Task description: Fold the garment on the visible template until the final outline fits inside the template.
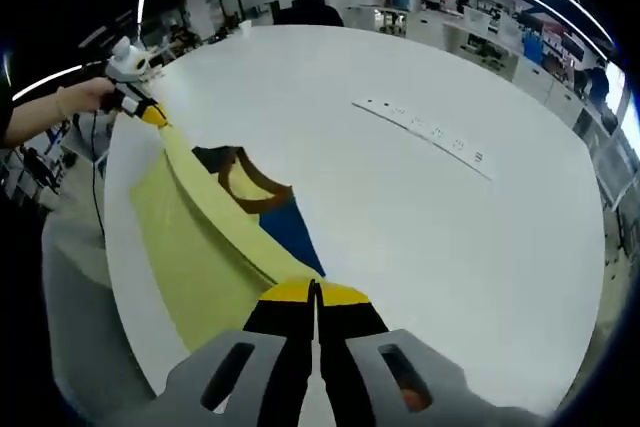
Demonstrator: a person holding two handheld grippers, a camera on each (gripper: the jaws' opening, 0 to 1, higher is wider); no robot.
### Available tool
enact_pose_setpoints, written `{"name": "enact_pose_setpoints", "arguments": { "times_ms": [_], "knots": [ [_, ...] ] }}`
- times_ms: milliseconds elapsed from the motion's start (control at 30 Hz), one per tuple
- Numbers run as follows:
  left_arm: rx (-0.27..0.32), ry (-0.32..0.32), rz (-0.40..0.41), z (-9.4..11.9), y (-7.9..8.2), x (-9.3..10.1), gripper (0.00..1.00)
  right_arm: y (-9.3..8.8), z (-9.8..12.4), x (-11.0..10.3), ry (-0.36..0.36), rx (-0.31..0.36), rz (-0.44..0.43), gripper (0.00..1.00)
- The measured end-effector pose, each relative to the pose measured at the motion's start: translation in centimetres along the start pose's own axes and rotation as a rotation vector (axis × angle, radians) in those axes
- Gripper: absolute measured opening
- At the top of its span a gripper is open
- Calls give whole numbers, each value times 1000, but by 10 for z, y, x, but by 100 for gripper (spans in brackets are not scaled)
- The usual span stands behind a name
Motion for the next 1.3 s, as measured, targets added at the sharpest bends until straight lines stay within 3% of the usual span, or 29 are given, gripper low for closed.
{"name": "enact_pose_setpoints", "arguments": {
  "times_ms": [600, 1300],
  "knots": [
    [-64, 2, 39, -34, 2, -19, 0, -14, -39, 15, 25, -64, -38, 1],
    [-114, 9, 53, -54, -2, -32, 0, -21, -63, 24, 47, -110, -57, 1]
  ]
}}
Point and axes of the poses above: the point that each gripper's makers call its tool centre point, and the gripper's own axes: z roughly backward along the fingers, x roughly to its right, y roughly out of its top, the point moved 2 cm from there along z, roughly backward along the fingers, and after that the axes turned 4 degrees about -x, right-handed, at the moved point
